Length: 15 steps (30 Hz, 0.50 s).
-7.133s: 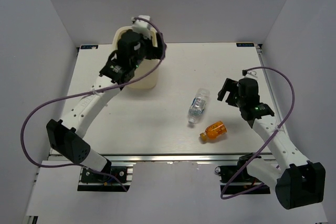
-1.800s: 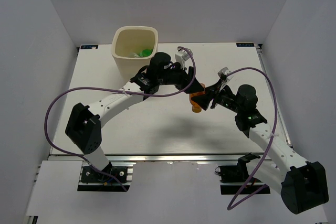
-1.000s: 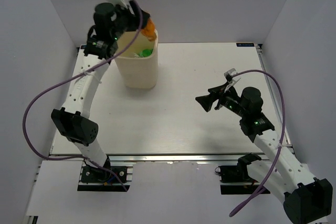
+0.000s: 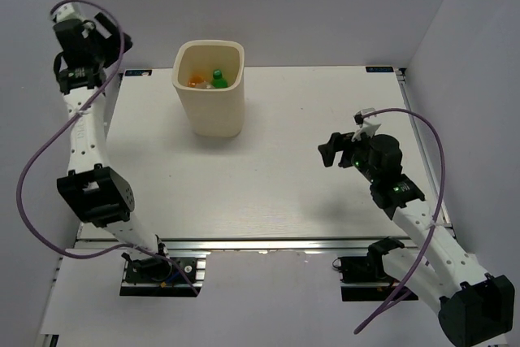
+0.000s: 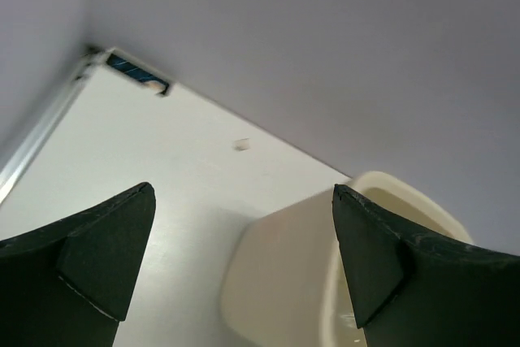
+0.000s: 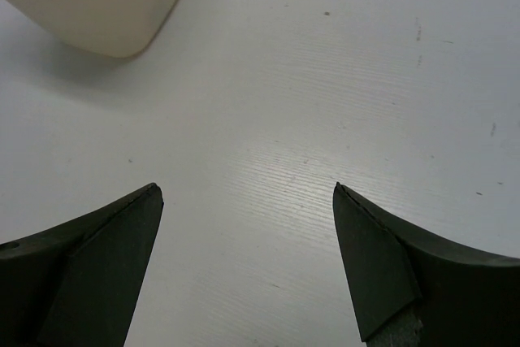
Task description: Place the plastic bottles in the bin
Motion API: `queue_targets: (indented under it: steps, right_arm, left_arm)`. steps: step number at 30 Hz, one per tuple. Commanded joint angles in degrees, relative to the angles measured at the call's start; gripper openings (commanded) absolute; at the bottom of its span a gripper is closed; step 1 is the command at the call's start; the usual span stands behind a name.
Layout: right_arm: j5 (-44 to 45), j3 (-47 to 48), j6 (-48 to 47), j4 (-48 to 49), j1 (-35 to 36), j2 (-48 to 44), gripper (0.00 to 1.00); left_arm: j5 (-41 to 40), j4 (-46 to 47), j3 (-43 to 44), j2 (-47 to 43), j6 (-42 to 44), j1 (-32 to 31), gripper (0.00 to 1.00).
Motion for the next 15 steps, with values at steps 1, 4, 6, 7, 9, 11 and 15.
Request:
queue_targets:
  steps: [1,4,6,7,9,11,15]
  right_arm:
    - [8.2,2.0,0.4,-0.7,0.0,-2.2,0.89]
    - [11.0,1.0,0.8,-0.5,0.0,-3.3,0.89]
    - [12.5,0.4,1.3,-0.3,0.0,-3.9,0.90]
    - [12.9,0.2,1.5,0.0,0.0,-4.1,0.89]
    - [11.9,-0.8,1.4,1.0,-0.1,-4.5,0.89]
    - [11.0,-1.5,1.0,1.6,-0.1,-4.6,0.89]
    - [11.1,-2.0,1.5,3.0,-0.1,-4.5,0.89]
  left_arm:
    - [-0.2,0.5,-7.2,-7.4,-2.9,4.6,0.98]
    - [-8.3,2.0,-17.2,-12.3,-1.6,4.8,0.98]
    - [-11.2,2.7,-23.7,-14.4,-1.5,4.9,0.98]
    - [-12.3,3.2,-25.3,-15.7,-1.5,4.9,0.98]
    - [-14.4,3.5,-28.4,-16.5,-1.6,4.9,0.98]
    - [-14.4,4.0,-29.1,-16.8,-1.6,4.9,0.98]
    - [-13.0,4.7,-28.4,-16.0,-1.4,5.0,0.98]
